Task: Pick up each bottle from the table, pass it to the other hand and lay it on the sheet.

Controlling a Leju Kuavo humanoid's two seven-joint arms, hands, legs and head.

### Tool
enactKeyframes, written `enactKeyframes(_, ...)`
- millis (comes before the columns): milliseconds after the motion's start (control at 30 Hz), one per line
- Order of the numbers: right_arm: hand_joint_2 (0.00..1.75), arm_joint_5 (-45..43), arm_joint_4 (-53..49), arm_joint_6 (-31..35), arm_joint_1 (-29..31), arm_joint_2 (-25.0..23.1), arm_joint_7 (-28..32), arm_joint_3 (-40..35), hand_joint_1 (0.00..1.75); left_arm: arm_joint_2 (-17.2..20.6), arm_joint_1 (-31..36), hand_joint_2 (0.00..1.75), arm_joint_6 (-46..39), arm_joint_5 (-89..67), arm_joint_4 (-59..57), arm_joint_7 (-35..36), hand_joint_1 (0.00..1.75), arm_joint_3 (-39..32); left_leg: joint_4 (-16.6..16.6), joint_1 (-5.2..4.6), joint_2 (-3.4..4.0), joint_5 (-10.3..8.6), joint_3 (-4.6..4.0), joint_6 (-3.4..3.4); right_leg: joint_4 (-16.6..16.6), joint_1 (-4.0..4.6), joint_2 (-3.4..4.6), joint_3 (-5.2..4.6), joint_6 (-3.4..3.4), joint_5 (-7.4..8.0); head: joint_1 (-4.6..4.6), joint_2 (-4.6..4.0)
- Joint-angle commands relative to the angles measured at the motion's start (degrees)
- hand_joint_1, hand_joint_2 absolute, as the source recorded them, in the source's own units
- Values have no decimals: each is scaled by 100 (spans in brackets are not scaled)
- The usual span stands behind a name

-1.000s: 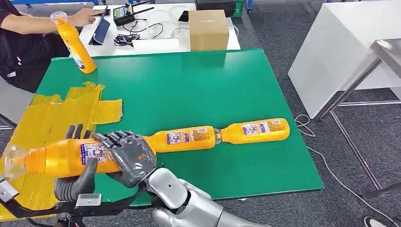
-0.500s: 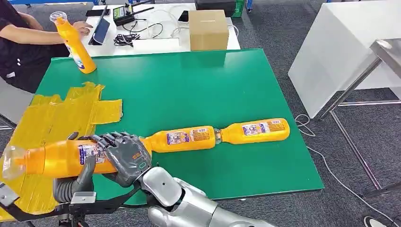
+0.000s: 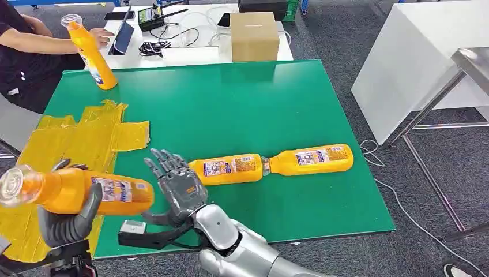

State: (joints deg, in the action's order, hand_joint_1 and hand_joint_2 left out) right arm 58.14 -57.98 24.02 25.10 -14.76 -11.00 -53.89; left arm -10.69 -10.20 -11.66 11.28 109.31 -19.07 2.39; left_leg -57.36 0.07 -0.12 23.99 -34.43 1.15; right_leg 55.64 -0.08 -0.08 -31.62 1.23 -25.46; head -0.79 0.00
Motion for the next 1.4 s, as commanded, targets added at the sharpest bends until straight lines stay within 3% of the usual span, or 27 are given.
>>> enactKeyframes(33,0,24,-648,49,-264,637,121,828,0,159,609,175,-354,-665,-674,-165,175,-510,6,-1,-18,-5,6,-1,-5,-2,-17,13,1,-1,0,0)
enactKeyframes(200,0,46,-621,28,-270,577,126,801,0,146,558,175,-360,-671,-630,-166,175,-477,6,0,-16,-3,13,-2,-6,0,-15,20,1,-3,0,0)
enactKeyframes(300,0,-26,-1150,72,-441,755,136,1098,0,358,839,175,-1438,-2770,-952,-139,175,-519,5,0,-19,-4,10,-2,-4,0,-18,18,1,-3,0,0)
enactKeyframes(367,0,-149,-1758,-40,-583,910,211,1328,0,467,1052,175,-1375,-3035,-1246,148,175,-724,3,3,-31,-7,8,-3,-4,3,-29,18,1,-3,0,0)
enactKeyframes(433,0,-218,-2068,-235,-653,948,293,1431,0,471,1146,175,-1700,-3705,-1483,5,175,-898,3,2,-33,-8,6,-3,-3,1,-32,15,1,-3,0,0)
enactKeyframes(633,0,-246,-2113,-386,-612,871,338,1393,0,531,1232,175,-2084,-4899,-1763,97,175,-867,3,1,-13,-3,9,-2,-3,1,-12,14,1,-2,0,0)
enactKeyframes(800,0,-500,-2068,-695,-266,765,404,1192,0,839,1523,175,-2663,-8033,-2925,1068,175,-646,6,-4,-11,-6,8,-1,-1,-4,-10,12,2,-1,0,0)
enactKeyframes(967,0,-644,-2104,-884,-112,750,350,1090,0,1189,1772,175,-2834,-10015,-4409,1880,175,-346,15,-4,-9,-10,21,-8,-6,-3,-8,23,-2,2,0,0)
enactKeyframes(1100,0,-678,-2227,-961,-181,799,289,1097,0,1293,1896,175,-2787,-10128,-5274,2050,175,-81,12,-3,-11,-7,18,-4,-6,-3,-10,21,1,-1,0,0)
enactKeyframes(1233,0,-678,-2369,-1029,-219,816,294,1074,0,1717,1925,175,-2438,-10128,-5936,2622,175,928,7,2,-7,-4,20,-7,-6,2,-7,25,1,-3,0,0)
enactKeyframes(1400,0,-676,-2458,-1078,-262,845,299,1042,0,1718,2003,175,-2319,-10117,-6612,2643,175,1008,9,-1,-6,-5,20,-8,-5,-2,-6,22,1,-3,0,0)
